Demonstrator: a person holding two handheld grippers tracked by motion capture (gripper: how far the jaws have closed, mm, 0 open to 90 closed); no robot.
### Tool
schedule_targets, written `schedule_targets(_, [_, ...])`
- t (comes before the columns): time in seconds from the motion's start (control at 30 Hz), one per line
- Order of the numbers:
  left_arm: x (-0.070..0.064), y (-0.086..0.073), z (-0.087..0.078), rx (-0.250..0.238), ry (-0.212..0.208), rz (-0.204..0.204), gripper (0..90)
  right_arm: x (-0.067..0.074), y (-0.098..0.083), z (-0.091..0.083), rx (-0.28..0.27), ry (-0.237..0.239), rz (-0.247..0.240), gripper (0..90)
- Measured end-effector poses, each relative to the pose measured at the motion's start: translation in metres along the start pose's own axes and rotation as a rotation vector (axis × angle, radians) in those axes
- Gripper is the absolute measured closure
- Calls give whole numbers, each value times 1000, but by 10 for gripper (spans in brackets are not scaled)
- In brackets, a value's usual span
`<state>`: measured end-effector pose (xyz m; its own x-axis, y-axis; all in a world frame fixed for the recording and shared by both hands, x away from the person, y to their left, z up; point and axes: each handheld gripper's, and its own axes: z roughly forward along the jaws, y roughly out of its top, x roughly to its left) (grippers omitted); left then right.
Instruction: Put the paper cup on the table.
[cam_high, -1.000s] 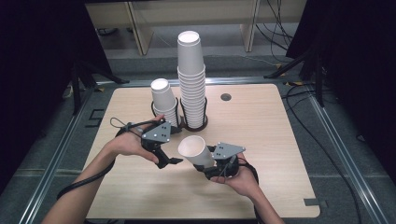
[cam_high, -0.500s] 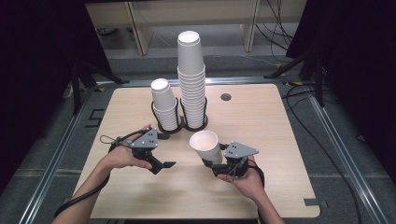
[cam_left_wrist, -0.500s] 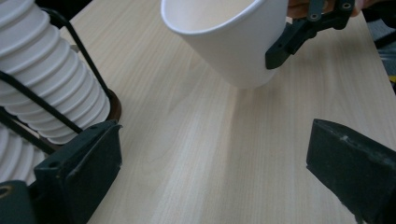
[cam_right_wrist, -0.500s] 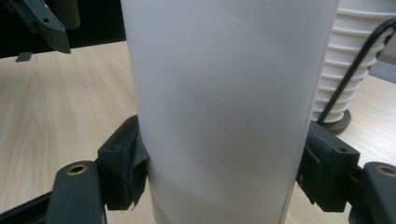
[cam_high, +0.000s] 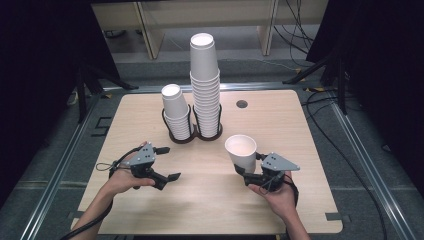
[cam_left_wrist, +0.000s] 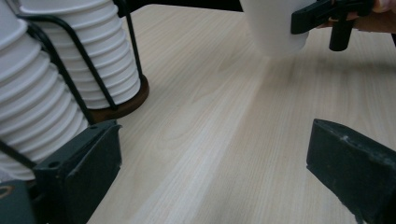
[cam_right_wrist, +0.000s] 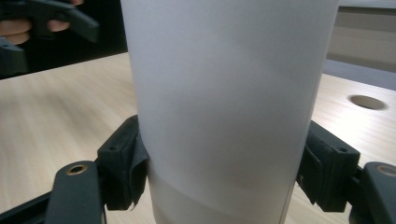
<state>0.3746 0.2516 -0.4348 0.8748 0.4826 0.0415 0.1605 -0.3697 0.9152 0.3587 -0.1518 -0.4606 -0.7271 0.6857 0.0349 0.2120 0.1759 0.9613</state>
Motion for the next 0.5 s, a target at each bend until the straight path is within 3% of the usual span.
schedule_targets(0.13, [1, -10, -5, -31, 37, -42, 28, -8, -4, -10, -7, -40, 39, 272])
schedule_targets(0.23, [-1, -20, -10, -46, 67, -69, 26, -13, -6, -16, -27, -93, 14, 271])
schedule_targets(0.3, [-2, -27, -14, -46, 94, -87, 22, -17, -8, -19, -40, -108, 19, 271])
schedule_targets(0.37, [-3, -34, -17, -56, 121, -108, 17, -17, -10, -23, -27, -103, 69, 271])
schedule_targets(0.4, [-3, -37, -19, -58, 133, -117, 15, -19, -10, -25, -26, -129, 48, 271])
schedule_targets(0.5, [-3, -47, -22, -72, 167, -148, 13, -22, -13, -29, -14, -134, 79, 270])
